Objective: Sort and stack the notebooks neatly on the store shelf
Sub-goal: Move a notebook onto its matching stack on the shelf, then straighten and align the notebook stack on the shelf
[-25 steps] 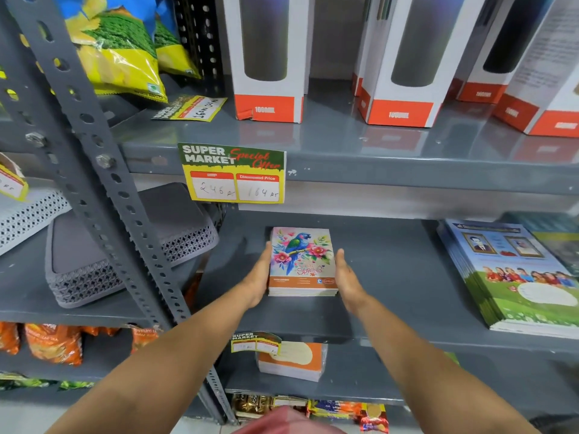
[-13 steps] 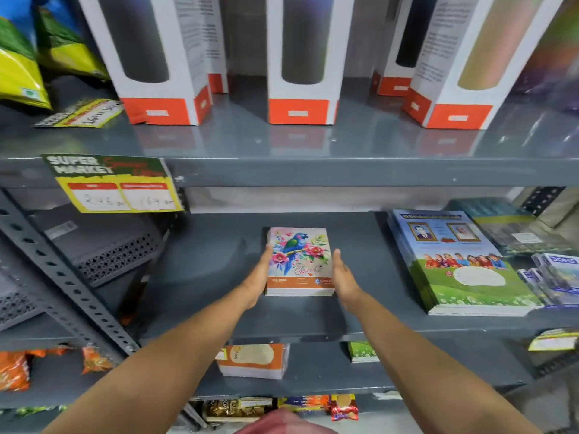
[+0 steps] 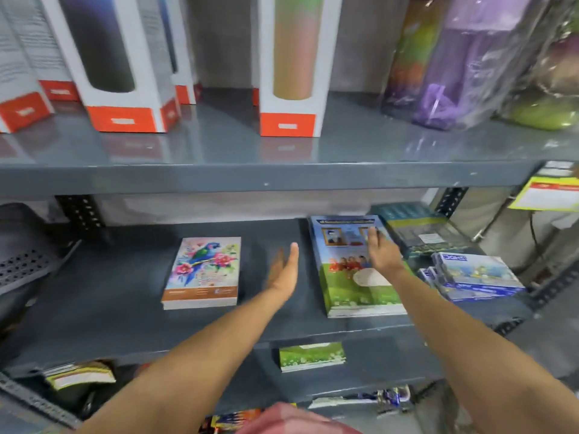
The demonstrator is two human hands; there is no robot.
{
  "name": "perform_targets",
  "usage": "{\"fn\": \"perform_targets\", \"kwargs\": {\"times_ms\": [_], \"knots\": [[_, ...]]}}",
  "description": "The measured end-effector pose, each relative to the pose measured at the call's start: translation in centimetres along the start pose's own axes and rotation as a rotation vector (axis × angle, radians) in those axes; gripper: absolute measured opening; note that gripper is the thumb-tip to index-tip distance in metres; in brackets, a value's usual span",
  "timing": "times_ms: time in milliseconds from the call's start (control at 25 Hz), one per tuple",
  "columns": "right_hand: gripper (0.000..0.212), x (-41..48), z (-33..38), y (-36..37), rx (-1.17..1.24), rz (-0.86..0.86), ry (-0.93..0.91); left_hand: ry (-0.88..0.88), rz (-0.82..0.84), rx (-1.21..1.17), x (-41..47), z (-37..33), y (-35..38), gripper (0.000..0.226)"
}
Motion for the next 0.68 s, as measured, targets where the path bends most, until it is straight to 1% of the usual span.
{"fn": "perform_targets", "kwargs": {"times_ms": [40, 80, 120, 160, 200, 280, 320, 360, 440, 480, 520, 640, 680], "knots": [[0.049, 0.9, -1.6, -1.8, -0.029, -0.030, 0.021, -0.036, 0.080, -0.092, -0.1, -0.4, 2.7, 0.079], [0.052, 1.4, -2.9, -3.5, -0.081, -0.036, 0.048, -0.055, 0.131, -0.163, 0.1, -0.5, 5.1, 0.092], [0.056, 1.8, -4.5, -4.5, -0.114, 0.012, 0.100, -0.066, 0.159, -0.235, 0.7, 0.0, 7.1, 0.111], [0.063, 2.1, -6.0, -5.1, -0.132, 0.081, 0.158, -0.091, 0.185, -0.287, 2.0, 1.2, 8.9, 0.124], [0.077, 2.9, -7.9, -5.5, -0.081, 0.154, 0.231, -0.118, 0.209, -0.344, 3.2, 2.3, 10.2, 0.130], [0.117, 6.0, -12.6, -5.3, 0.088, 0.225, 0.362, -0.167, 0.218, -0.417, 4.9, 4.0, 12.1, 0.128], [0.120, 6.8, -13.9, -4.9, 0.147, 0.263, 0.396, -0.182, 0.205, -0.446, 4.7, 4.1, 12.6, 0.124], [0.109, 6.5, -13.5, -5.0, 0.181, 0.271, 0.413, -0.191, 0.200, -0.477, 4.9, 4.3, 12.9, 0.121], [0.082, 3.0, -9.8, -5.7, 0.169, 0.280, 0.428, -0.183, 0.188, -0.518, 4.6, 3.8, 12.5, 0.119], [0.076, 2.3, -9.0, -5.9, 0.133, 0.286, 0.398, -0.187, 0.175, -0.520, 3.4, 2.7, 11.8, 0.119], [0.074, 2.7, -9.2, -5.6, 0.126, 0.288, 0.386, -0.175, 0.149, -0.531, 2.0, 1.4, 11.1, 0.115], [0.078, 2.2, -8.9, -5.0, 0.128, 0.292, 0.371, -0.187, 0.129, -0.498, -2.0, -1.6, 9.4, 0.083], [0.077, 2.1, -8.7, -4.4, 0.136, 0.292, 0.368, -0.206, 0.112, -0.490, -2.5, -1.8, 8.8, 0.077]]}}
Point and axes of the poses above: each hand's wrist, its own x-axis towards the middle knuckle, its own y-axis out of the palm, z = x × y, the point moved 2 cm from there along x, towards the middle knuckle, and after that the axes turned 3 degrees about x, right-handed, at the moved point
